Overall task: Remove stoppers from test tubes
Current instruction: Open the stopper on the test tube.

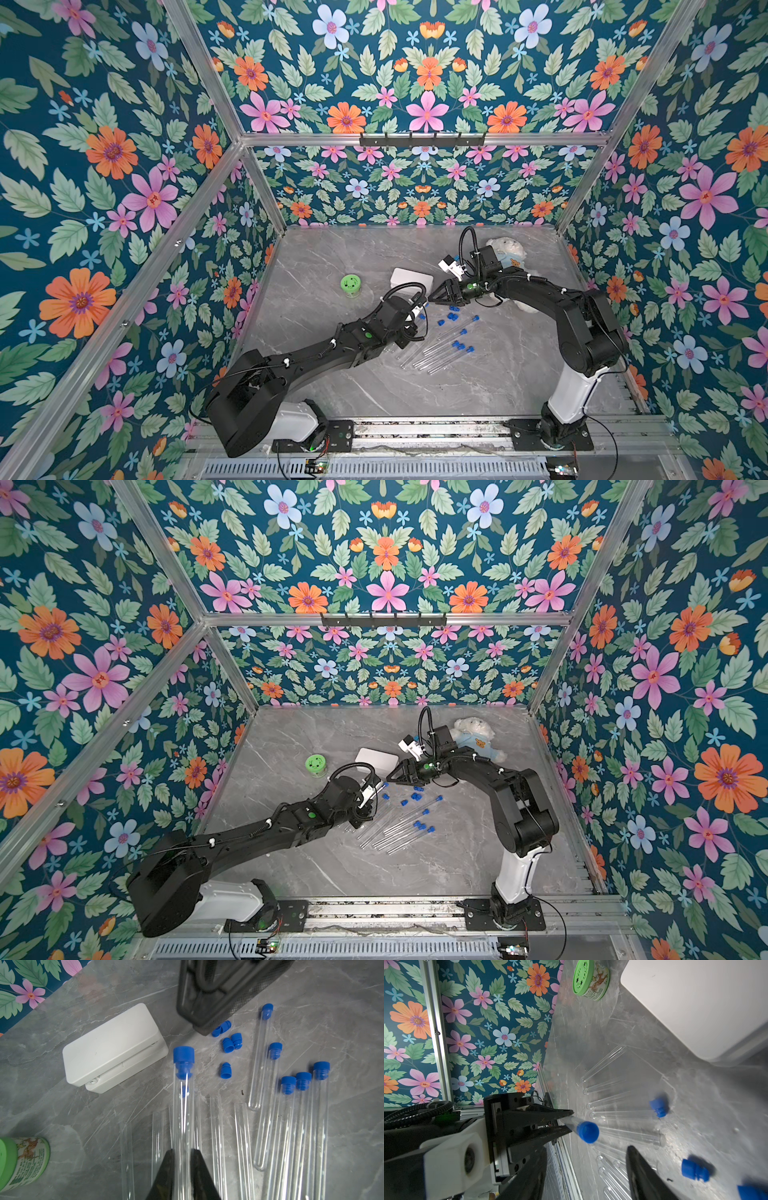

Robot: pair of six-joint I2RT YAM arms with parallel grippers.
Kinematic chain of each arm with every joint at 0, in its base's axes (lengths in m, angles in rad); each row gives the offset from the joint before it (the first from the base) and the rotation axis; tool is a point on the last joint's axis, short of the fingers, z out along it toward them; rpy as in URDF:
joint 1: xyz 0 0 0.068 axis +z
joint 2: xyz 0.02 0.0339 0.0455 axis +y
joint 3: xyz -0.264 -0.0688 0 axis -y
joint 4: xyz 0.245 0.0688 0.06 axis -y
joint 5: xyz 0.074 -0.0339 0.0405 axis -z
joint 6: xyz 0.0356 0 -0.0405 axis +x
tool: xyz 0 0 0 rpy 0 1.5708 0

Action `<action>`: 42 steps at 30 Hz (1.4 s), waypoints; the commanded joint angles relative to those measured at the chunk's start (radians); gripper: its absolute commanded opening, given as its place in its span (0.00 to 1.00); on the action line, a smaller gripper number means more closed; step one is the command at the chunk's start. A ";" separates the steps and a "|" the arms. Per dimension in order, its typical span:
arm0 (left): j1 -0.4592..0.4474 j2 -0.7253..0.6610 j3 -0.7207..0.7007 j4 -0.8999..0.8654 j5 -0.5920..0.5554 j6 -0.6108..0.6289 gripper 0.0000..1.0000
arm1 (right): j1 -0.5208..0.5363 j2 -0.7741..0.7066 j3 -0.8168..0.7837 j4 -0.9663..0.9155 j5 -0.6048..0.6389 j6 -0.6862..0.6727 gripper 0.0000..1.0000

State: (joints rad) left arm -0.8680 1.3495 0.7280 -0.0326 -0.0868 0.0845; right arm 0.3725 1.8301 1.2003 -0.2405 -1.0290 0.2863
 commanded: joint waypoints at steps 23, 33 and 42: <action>-0.001 -0.001 -0.007 0.045 0.042 0.012 0.04 | 0.028 0.048 0.023 0.021 -0.072 0.011 0.39; -0.001 0.001 -0.006 0.054 0.047 0.013 0.04 | 0.032 0.064 0.031 0.023 -0.085 0.016 0.35; -0.002 0.007 -0.003 0.049 0.049 0.014 0.04 | 0.032 0.063 0.031 0.023 -0.083 0.016 0.27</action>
State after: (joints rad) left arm -0.8696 1.3563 0.7200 -0.0074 -0.0490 0.0883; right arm 0.4019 1.8923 1.2274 -0.2337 -1.0901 0.3084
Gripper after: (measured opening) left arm 0.177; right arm 0.269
